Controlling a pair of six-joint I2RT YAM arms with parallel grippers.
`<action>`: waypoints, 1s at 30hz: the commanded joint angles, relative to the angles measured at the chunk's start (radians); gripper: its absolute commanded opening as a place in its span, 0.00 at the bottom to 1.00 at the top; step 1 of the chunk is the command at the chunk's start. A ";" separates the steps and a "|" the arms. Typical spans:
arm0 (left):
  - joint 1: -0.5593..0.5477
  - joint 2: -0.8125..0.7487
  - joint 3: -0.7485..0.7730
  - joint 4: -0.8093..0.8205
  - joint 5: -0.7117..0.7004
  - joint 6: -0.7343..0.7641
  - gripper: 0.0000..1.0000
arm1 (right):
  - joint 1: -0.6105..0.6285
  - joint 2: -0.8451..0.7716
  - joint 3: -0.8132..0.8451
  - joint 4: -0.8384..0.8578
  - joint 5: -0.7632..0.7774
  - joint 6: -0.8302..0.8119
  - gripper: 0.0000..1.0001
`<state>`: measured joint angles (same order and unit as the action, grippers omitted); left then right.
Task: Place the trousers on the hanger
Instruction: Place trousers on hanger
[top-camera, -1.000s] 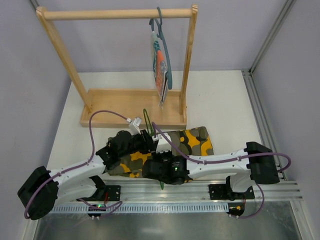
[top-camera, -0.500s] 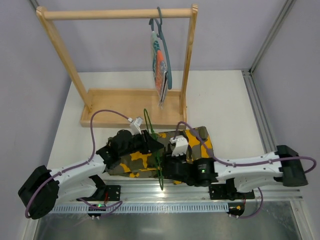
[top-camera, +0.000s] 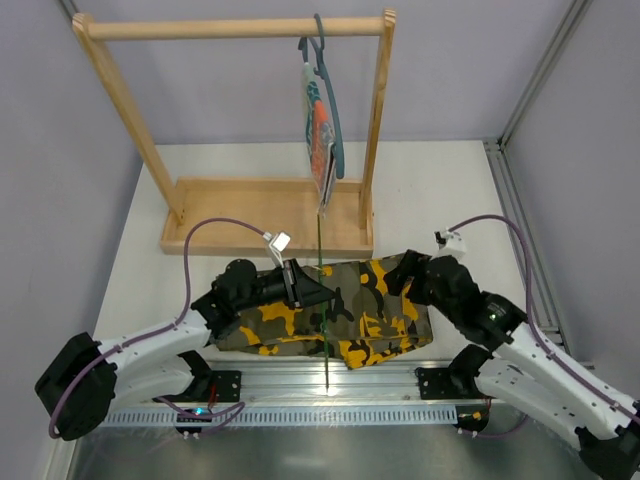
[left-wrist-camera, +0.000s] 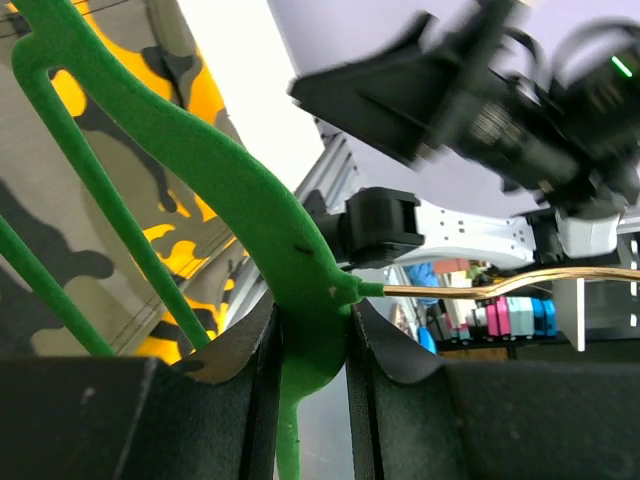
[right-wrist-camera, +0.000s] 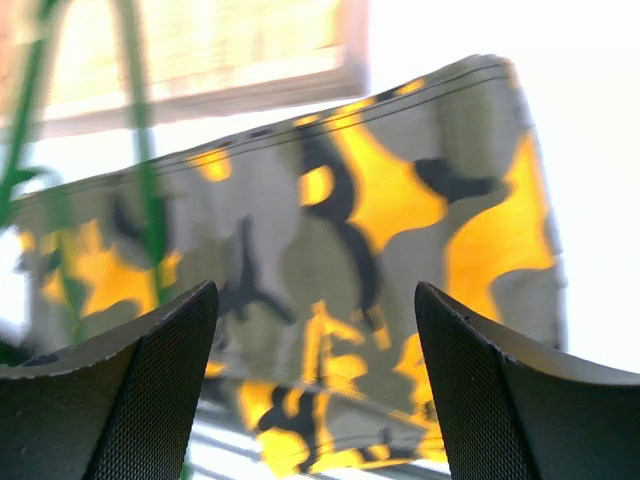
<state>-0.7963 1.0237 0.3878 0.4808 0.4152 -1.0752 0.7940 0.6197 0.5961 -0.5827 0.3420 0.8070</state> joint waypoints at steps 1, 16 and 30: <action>0.003 0.018 -0.015 0.169 0.057 -0.054 0.00 | -0.220 0.142 0.039 -0.043 -0.266 -0.224 0.82; 0.006 0.046 -0.098 0.176 0.010 -0.038 0.00 | -0.673 0.307 -0.166 0.162 -0.658 -0.236 0.86; 0.032 -0.004 -0.129 0.105 -0.033 -0.042 0.01 | -0.601 0.072 -0.075 0.034 -0.654 -0.183 0.04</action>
<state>-0.7746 1.0378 0.2649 0.6079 0.4175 -1.1179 0.1482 0.7532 0.4297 -0.5343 -0.2981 0.5819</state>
